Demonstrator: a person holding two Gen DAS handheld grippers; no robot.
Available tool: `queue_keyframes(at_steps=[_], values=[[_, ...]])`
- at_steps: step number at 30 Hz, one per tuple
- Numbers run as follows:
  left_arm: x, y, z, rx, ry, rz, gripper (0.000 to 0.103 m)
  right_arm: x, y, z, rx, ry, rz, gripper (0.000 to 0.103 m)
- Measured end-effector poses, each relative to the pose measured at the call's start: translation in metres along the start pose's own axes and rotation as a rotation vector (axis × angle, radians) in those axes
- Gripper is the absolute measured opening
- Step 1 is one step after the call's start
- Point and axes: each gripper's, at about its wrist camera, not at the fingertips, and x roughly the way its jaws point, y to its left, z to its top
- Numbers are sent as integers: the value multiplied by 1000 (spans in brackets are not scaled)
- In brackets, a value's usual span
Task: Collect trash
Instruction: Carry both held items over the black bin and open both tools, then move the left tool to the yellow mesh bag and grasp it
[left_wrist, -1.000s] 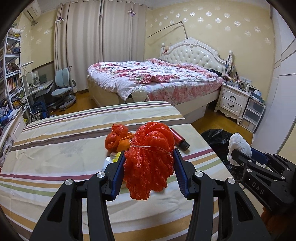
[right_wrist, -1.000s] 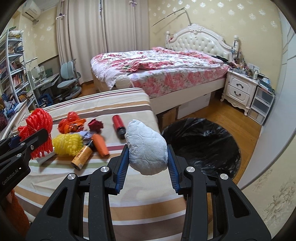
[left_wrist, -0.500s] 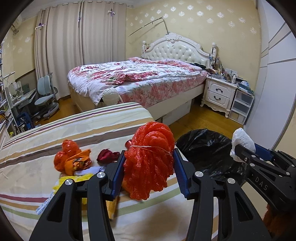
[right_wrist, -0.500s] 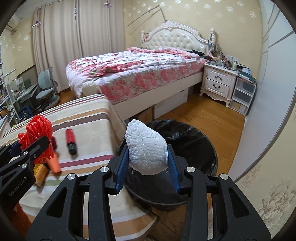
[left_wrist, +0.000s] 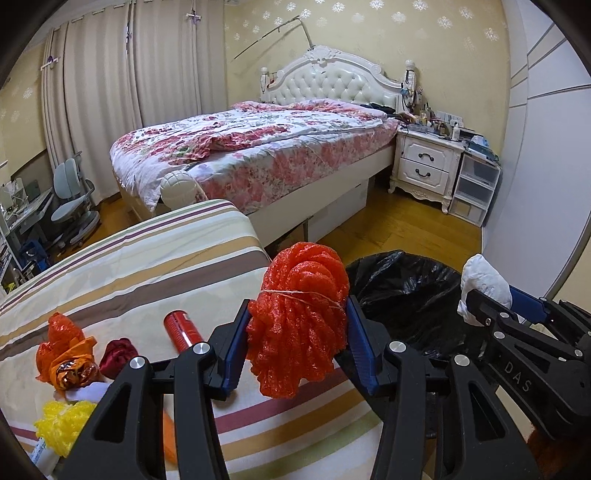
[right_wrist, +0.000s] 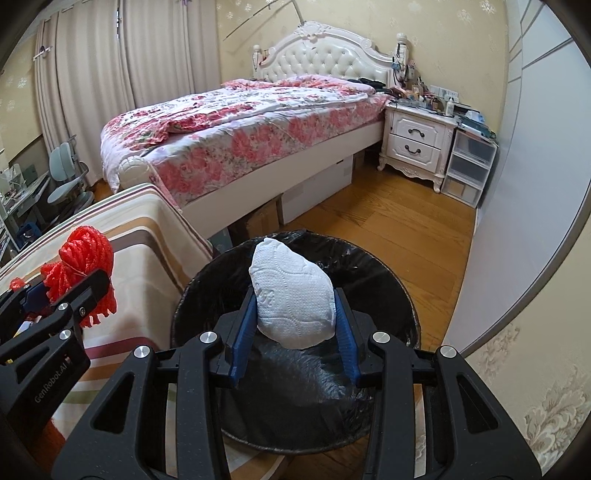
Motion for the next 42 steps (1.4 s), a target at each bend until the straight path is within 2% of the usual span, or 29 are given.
queue_keyframes(at_steps=[8,11,13,17,26,42], values=[[20,-14,7,34,28,7,50,14,-11,7,21,16,-14,43],[24,-14,7,38,44,13,58,15,-15,8,28,9,-26,53],[24,-12,8,30,43,19,72,15,-16,9,29,3,-37,55],[22,-8,9,14,34,43,78,12,-19,8,33,-6,-58,56],[13,2,8,-6,39,65,81,-3,-20,8,43,-29,-72,65],[-43,37,-19,-34,42,109,81,-41,14,-13,10,-25,-10,67]])
